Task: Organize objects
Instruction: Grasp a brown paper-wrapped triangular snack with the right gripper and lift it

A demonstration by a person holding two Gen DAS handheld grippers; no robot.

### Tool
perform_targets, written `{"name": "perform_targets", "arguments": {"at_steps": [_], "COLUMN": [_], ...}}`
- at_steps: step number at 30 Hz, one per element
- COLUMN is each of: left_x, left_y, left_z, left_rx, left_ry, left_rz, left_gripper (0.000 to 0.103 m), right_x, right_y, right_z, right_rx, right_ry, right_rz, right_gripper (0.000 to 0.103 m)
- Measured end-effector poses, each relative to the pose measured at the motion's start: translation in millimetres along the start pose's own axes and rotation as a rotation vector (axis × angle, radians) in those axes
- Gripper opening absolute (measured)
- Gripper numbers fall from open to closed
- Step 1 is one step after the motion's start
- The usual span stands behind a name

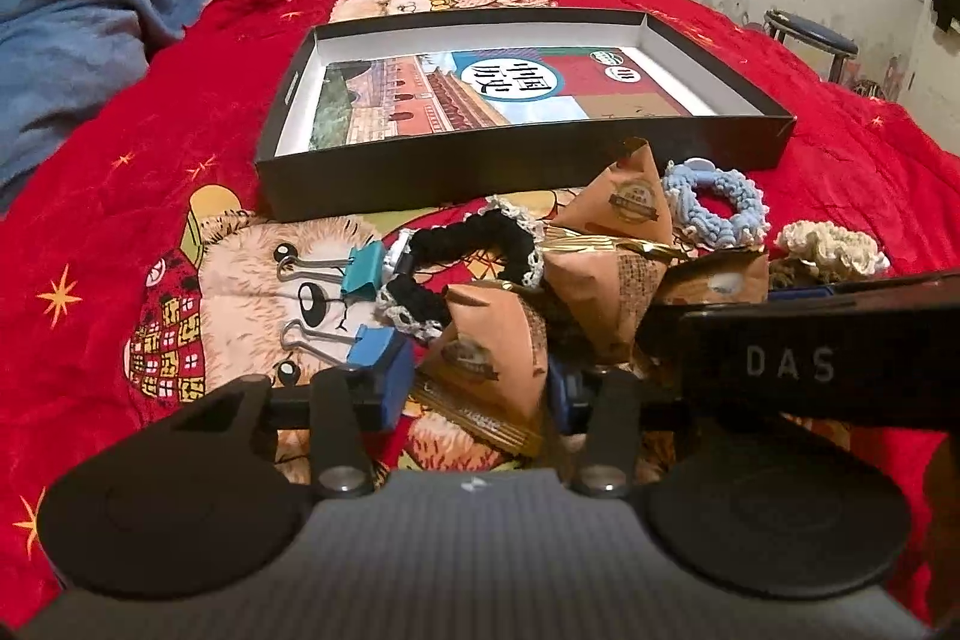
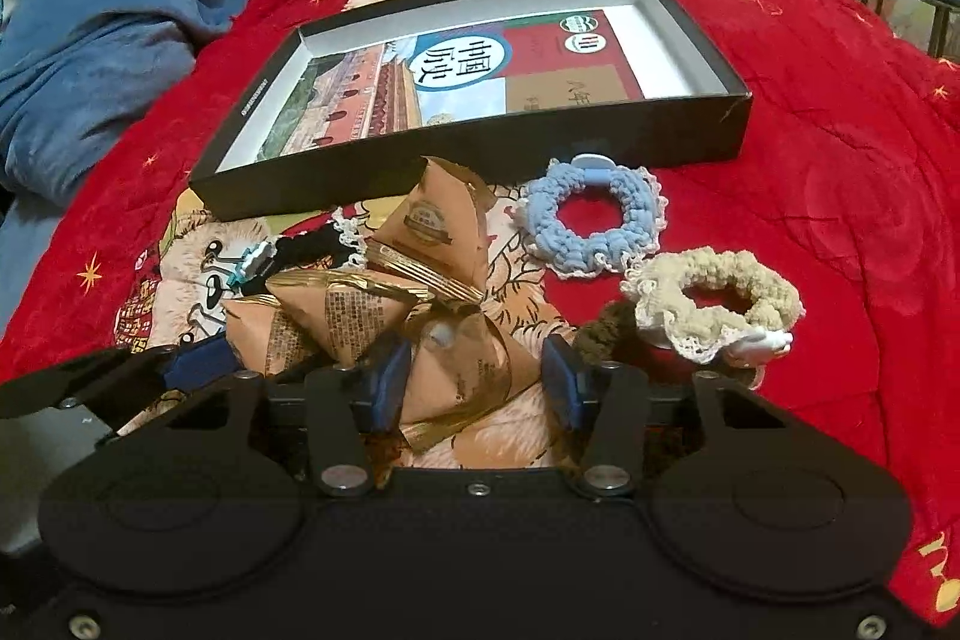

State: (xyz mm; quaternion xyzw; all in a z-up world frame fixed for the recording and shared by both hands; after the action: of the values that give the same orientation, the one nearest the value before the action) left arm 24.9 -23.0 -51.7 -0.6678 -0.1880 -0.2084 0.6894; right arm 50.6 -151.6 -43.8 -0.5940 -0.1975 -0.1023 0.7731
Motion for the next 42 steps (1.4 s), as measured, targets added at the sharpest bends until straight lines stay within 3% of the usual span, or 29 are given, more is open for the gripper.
{"name": "perform_targets", "arguments": {"at_steps": [5,13,24,42], "left_x": [-2,-2,2,17], "left_y": [-4,-14,-30,-49], "left_z": [-7,2,6,17], "left_rx": [0.046,0.042,0.039,0.019], "left_ry": [0.017,-0.017,-0.030,-0.067], "left_rz": [-0.006,0.011,-0.026,-0.114], "left_gripper": [0.048,0.048,0.047,0.047], "right_x": [1,3,7,10], "right_y": [-1,-12,-31,-57], "right_z": [-2,-8,-10,8], "right_rx": [0.000,0.035,0.070,0.128], "right_ry": [0.034,0.085,0.105,0.020], "right_rz": [-0.006,-0.030,-0.112,-0.265], "right_gripper": [0.041,0.034,0.034,0.034]}}
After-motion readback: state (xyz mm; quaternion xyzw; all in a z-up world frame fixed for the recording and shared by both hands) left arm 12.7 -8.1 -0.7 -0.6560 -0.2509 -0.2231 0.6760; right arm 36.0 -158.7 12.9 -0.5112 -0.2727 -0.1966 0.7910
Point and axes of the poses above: each gripper's, at about its wrist camera, not at the fingertips, and y roughly the way its jaws point, z to its left, x to its top, the point moved 3 cm from there along y, roughly the way its jaws point, and after that the axes turned 14 degrees about z, right-handed, at the moved point
